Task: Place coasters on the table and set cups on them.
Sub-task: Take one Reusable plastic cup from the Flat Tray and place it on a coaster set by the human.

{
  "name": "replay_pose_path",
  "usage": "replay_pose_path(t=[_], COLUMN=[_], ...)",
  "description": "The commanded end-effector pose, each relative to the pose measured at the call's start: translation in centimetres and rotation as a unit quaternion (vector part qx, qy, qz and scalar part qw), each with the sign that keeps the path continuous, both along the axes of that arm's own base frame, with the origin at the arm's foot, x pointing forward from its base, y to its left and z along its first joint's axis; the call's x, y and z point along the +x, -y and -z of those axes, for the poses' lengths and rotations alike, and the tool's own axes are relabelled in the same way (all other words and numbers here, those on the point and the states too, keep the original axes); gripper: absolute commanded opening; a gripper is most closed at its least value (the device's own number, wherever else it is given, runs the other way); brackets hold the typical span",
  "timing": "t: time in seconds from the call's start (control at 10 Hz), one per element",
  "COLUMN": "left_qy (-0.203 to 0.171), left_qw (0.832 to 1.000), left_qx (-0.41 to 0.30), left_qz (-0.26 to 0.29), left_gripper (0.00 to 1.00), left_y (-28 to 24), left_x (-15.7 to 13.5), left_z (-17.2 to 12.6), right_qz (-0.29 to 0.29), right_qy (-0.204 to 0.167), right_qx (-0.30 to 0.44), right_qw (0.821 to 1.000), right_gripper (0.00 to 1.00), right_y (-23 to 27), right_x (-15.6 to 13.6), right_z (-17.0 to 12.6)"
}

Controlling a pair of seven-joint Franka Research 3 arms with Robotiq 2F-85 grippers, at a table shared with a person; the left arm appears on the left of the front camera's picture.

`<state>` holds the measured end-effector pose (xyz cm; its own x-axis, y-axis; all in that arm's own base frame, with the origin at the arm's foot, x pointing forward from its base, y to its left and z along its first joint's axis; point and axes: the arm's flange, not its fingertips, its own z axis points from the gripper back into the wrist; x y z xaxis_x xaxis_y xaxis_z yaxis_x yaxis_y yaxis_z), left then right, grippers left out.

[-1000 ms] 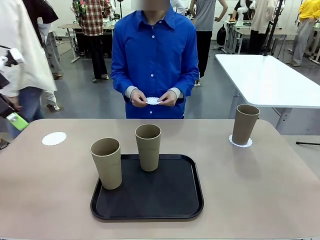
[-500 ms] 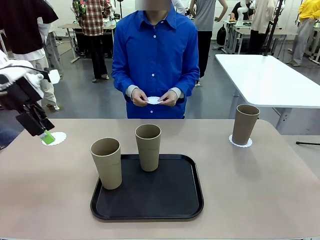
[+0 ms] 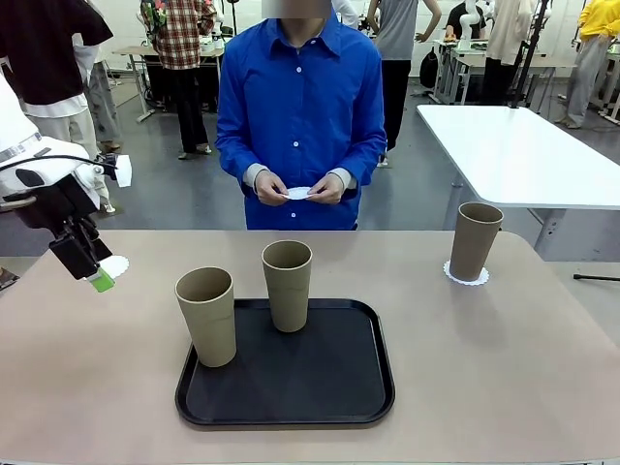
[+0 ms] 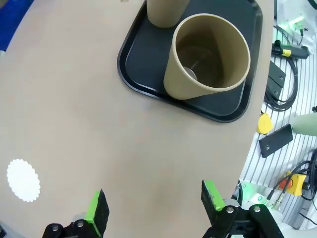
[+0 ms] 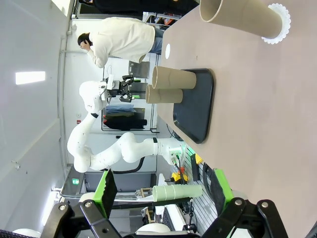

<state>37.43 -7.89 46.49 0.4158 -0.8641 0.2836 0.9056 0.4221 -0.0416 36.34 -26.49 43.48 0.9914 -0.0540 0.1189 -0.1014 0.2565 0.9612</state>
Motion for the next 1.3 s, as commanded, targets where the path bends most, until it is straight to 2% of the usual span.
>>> replay_pose_path(t=[0.0, 0.2, 0.3, 0.4, 0.6, 0.7, 0.8, 1.0, 1.2], left_qy=[-0.005, 0.0, -0.001, -0.009, 0.0, -0.003, 0.004, 0.028, 0.042], left_qw=[1.0, 1.0, 0.993, 0.982, 0.944, 0.92, 0.901, 0.875, 0.867], left_qx=[-0.009, -0.003, -0.09, -0.141, -0.244, -0.314, -0.363, -0.435, -0.466], left_qz=[-0.001, 0.001, 0.08, 0.122, 0.22, 0.236, 0.236, 0.209, 0.172], left_gripper=[1.0, 1.0, 1.0, 1.0, 1.0, 1.0, 1.0, 1.0, 1.0], left_y=[0.1, -0.1, -1.4, -2.5, -4.5, -5.8, -6.6, -7.5, -8.0], left_x=[-0.2, 0.0, 1.1, 2.3, 3.9, 5.0, 6.0, 7.3, 6.9], left_z=[-0.6, -0.1, 0.2, 0.7, 1.1, 1.8, 3.0, 6.7, 10.2], right_qz=[0.003, 0.003, 0.003, 0.003, 0.003, 0.003, 0.003, 0.003, 0.003], right_qy=[-0.005, -0.005, -0.005, -0.005, -0.005, -0.005, -0.005, -0.005, -0.005], right_qx=[-0.001, -0.001, -0.001, -0.001, -0.001, -0.001, -0.001, -0.001, -0.001], right_qw=[1.0, 1.0, 1.0, 1.0, 1.0, 1.0, 1.0, 1.0, 1.0], right_gripper=[1.0, 1.0, 1.0, 1.0, 1.0, 1.0, 1.0, 1.0, 1.0], right_y=[0.0, 0.0, 0.0, 0.0, 0.0, 0.0, 0.0, 0.0, 0.0], right_x=[0.1, 0.1, 0.1, 0.1, 0.1, 0.1, 0.1, 0.1, 0.1], right_z=[0.0, 0.0, 0.0, 0.0, 0.0, 0.0, 0.0, 0.0, 0.0])
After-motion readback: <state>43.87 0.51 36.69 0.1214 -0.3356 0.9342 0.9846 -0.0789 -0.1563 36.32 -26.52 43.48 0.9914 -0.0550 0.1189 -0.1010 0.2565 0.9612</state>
